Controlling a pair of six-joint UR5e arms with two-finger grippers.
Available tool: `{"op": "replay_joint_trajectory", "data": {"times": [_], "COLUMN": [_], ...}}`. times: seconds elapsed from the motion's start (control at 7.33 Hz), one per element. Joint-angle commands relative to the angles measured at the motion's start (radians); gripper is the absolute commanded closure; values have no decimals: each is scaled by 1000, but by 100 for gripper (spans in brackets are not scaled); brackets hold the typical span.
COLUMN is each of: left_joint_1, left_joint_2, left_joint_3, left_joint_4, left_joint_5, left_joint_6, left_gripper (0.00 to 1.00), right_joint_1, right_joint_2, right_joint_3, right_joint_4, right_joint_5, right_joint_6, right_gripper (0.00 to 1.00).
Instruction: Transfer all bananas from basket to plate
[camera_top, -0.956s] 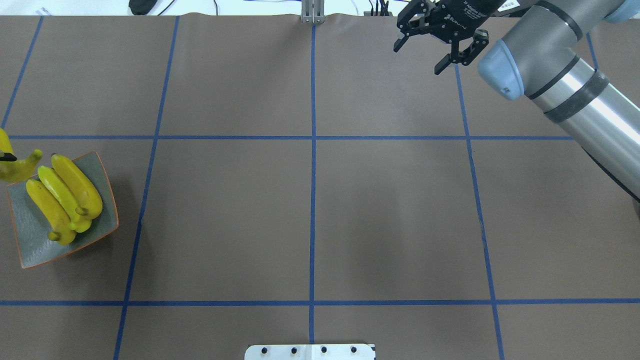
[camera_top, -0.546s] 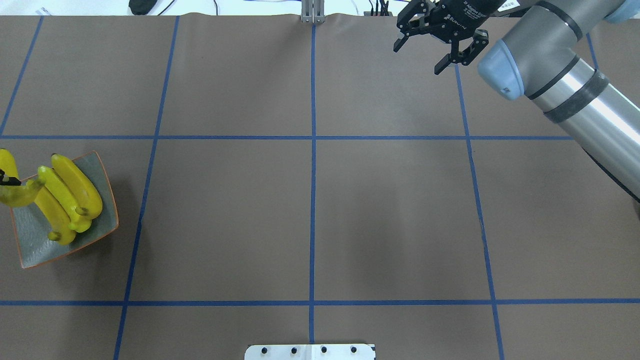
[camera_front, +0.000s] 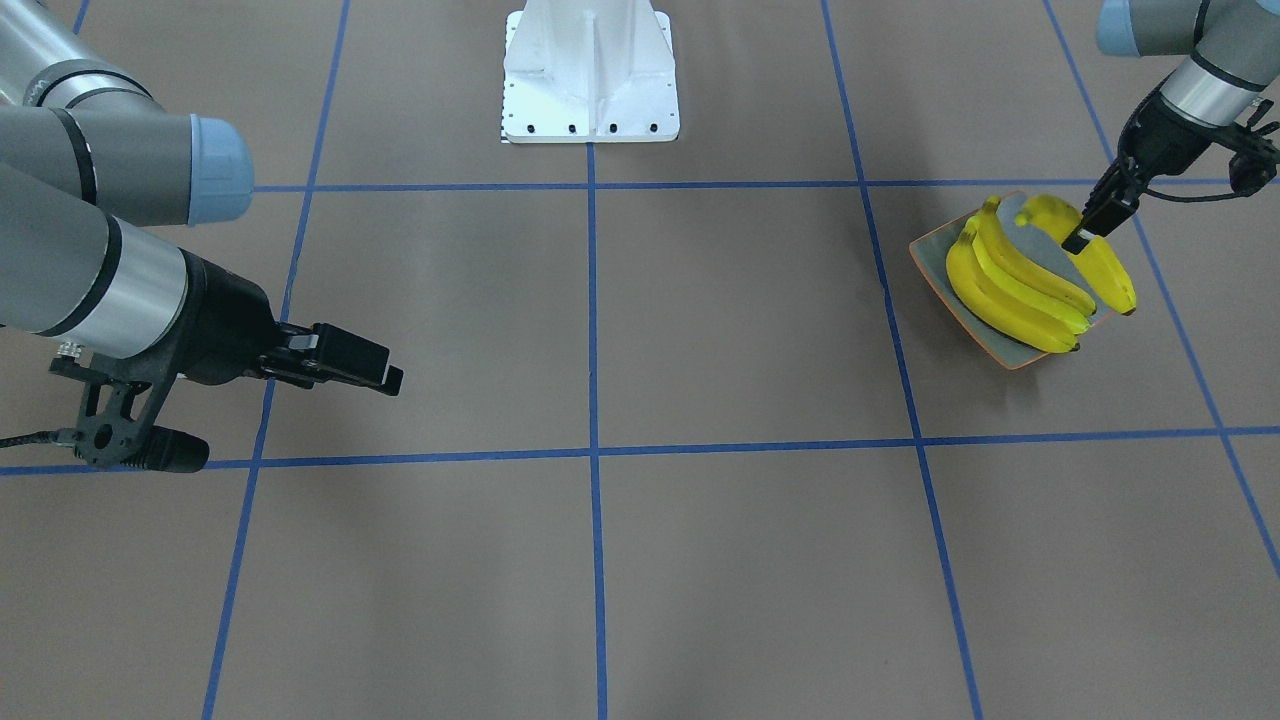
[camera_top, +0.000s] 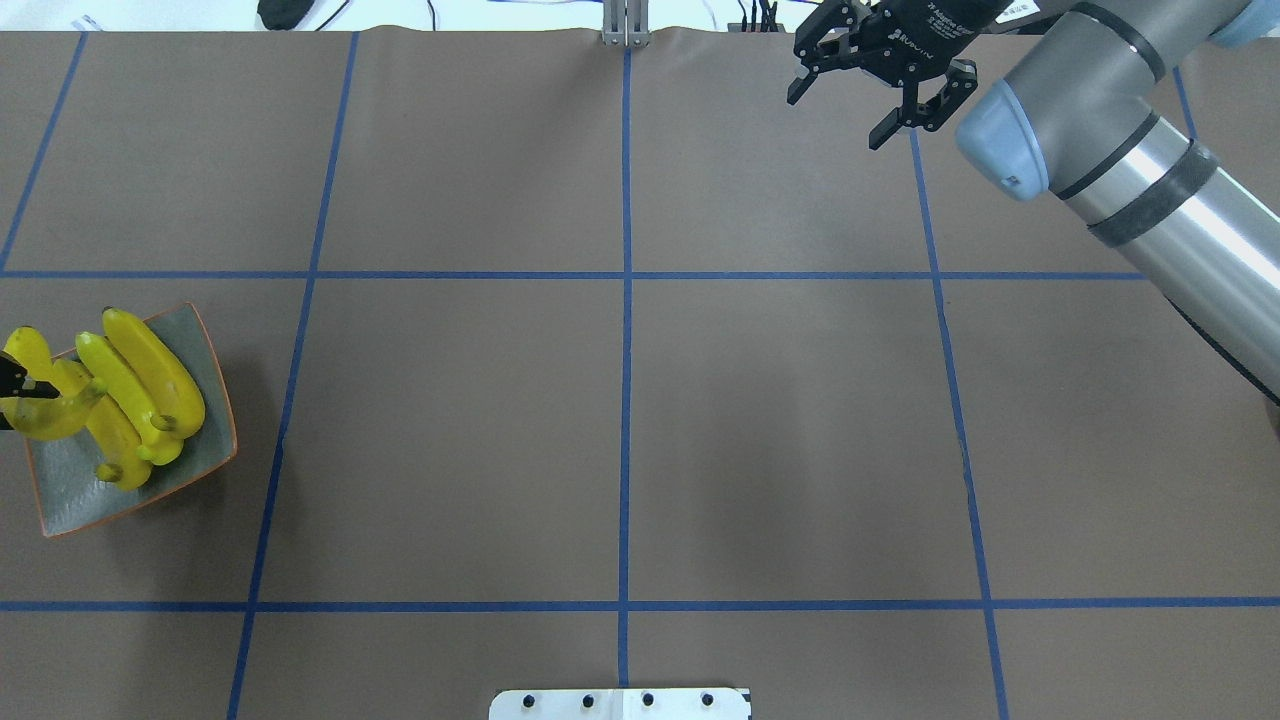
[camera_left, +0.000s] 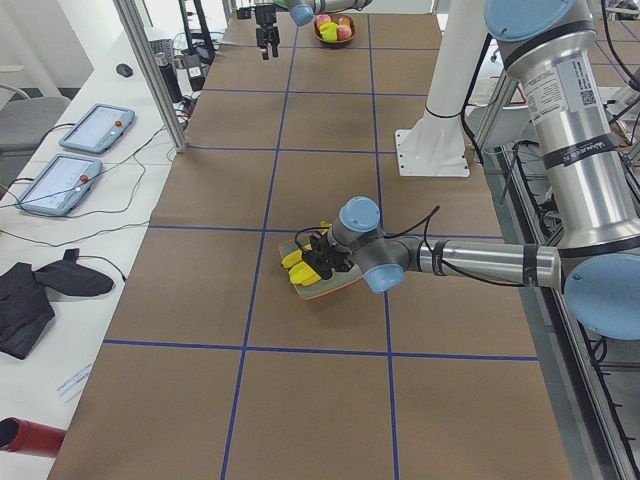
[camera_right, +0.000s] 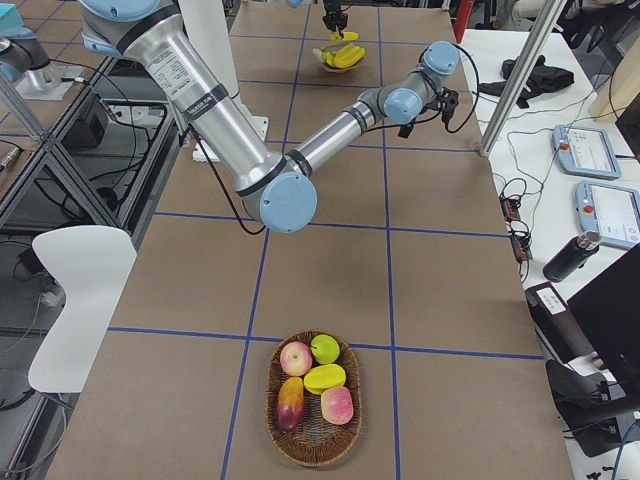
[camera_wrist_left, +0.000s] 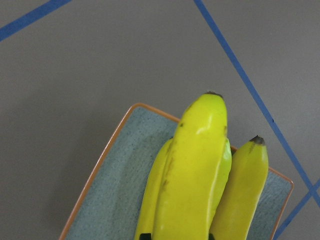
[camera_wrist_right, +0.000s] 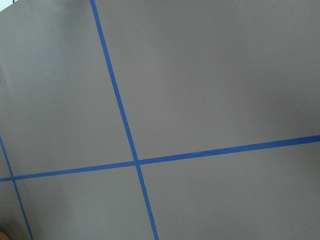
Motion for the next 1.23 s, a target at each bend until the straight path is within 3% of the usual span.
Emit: {"op": "replay_joint_trajectory", "data": {"times": [0.0, 0.27, 0.41, 1.09], "left_joint_1": [7, 22, 25, 28], "left_joint_2": [-1, -1, -1, 5], "left_joint_3": [-4, -4, -4, -1], "left_joint_4": [1, 3, 3, 6], "left_joint_5": [-2, -2, -2, -2], "left_joint_6": [-18, -35, -38, -38], "left_gripper": [100, 100, 73, 71], "right_joint_1": [0, 0, 0, -2], "right_joint_2": [-2, -2, -2, -4], "right_joint_3": [0, 0, 0, 0], "right_joint_4": [-1, 1, -1, -1], "right_joint_5": [0, 0, 0, 0], "right_joint_6": [0, 0, 0, 0], "right_gripper": [0, 0, 0, 0]}}
